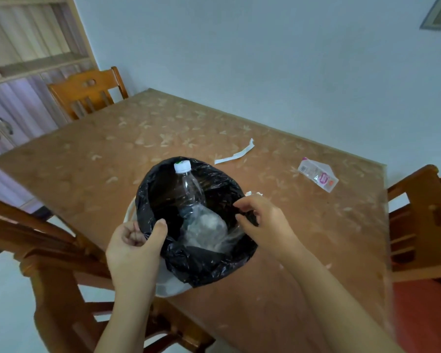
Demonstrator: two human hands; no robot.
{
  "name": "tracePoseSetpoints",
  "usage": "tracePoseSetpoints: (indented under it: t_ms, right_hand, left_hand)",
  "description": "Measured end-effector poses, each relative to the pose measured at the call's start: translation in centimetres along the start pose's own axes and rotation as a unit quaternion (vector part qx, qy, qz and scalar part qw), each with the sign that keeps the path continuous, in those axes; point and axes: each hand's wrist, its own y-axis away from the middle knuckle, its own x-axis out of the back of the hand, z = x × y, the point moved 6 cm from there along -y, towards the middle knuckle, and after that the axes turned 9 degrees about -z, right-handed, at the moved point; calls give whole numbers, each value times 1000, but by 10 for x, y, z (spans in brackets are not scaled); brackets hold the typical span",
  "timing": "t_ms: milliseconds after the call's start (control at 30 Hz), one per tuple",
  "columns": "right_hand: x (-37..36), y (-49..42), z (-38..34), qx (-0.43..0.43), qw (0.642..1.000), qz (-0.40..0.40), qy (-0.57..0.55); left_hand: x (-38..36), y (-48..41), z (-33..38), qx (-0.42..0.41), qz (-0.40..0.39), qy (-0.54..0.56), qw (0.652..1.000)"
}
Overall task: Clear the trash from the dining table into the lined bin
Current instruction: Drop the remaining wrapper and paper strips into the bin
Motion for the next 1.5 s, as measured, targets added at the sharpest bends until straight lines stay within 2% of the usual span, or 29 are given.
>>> tracePoseSetpoints:
  t_ms: [300,433,633,833,1100,1233,1500]
  right_hand:
    - [-14,-1,86,-132,989,59,-38]
    - [-12,-24,134,-181,981,56,-50]
    - [-9,-82,201,-210,976,38,-46]
    - [-27,-127,247,-232,971,2,-55]
    - [-42,-144,261,-219,970,3,-104]
    - [-58,-144,267,-232,970,-54,-38]
    - [-76,-133,265,-232,970,-59,34]
  left_hand:
    - [13,-30,-17,9,30,-34,999]
    - [-3,-50,-18,-7,40,-39,998]
    - [-56,-76,-10,-46,34,-74,996]
    - [-88,-95,-3,-28,36,-99,994]
    - [-93,-97,-3,1,50,-98,994]
    - [-85,-94,-7,0,59,-98,993]
    - [-71,-88,-8,1,81,-94,992]
